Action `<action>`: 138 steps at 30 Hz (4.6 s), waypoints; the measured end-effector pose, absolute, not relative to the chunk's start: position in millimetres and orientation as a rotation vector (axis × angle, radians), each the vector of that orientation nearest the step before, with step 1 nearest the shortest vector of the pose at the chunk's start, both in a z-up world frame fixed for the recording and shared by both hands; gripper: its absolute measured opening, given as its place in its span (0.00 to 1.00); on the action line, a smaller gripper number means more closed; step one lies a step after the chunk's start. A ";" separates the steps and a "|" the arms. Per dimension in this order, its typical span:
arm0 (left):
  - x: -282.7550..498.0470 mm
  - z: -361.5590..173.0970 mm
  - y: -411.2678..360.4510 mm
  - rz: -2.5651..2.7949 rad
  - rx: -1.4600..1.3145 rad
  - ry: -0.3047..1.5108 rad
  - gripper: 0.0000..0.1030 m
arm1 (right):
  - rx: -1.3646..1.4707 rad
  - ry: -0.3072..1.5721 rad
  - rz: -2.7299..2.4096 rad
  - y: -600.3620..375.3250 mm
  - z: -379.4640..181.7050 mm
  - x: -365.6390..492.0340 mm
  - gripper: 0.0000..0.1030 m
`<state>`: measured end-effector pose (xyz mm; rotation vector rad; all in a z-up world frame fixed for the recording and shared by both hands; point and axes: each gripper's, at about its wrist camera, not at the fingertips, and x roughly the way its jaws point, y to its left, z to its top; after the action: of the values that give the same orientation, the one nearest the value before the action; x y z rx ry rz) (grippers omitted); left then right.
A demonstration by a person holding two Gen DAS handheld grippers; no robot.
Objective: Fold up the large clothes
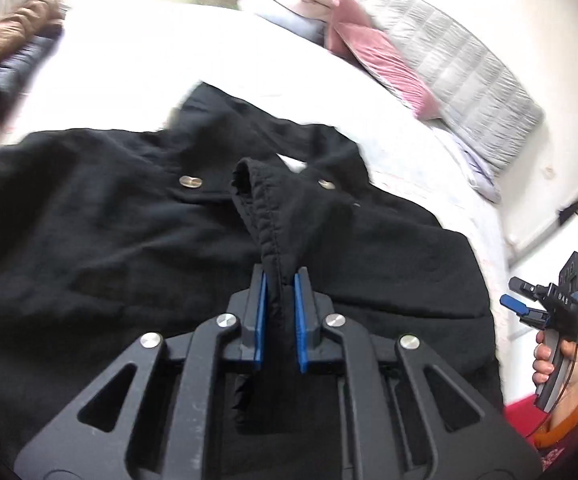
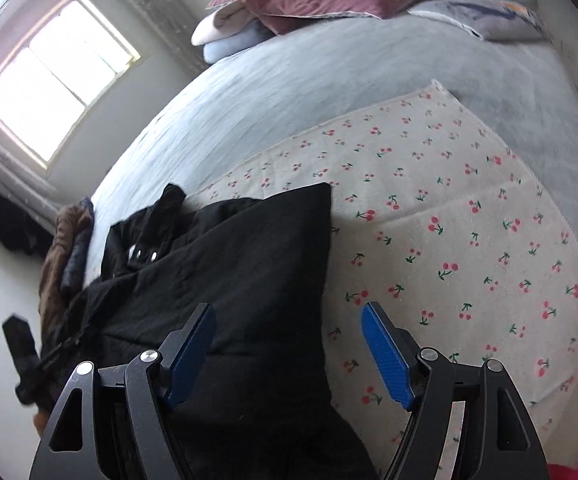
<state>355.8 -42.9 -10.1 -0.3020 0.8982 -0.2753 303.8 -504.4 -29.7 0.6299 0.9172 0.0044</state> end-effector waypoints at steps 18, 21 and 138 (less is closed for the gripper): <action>361.7 -42.9 -97.0 -0.342 -0.126 0.965 0.34 | 0.435 0.846 -0.214 -514.7 -19.0 359.4 0.19; 350.3 -22.3 -88.7 -0.310 -0.078 0.896 0.53 | 0.362 0.826 -0.136 -507.7 0.0 320.4 0.46; 239.7 177.1 104.4 -0.347 -0.450 0.268 0.12 | 0.623 1.001 0.484 -134.2 6.3 395.2 0.66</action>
<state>239.7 104.4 177.1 -0.4502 0.2677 -0.3468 395.2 -134.2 6.3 0.6232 1.0010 0.4844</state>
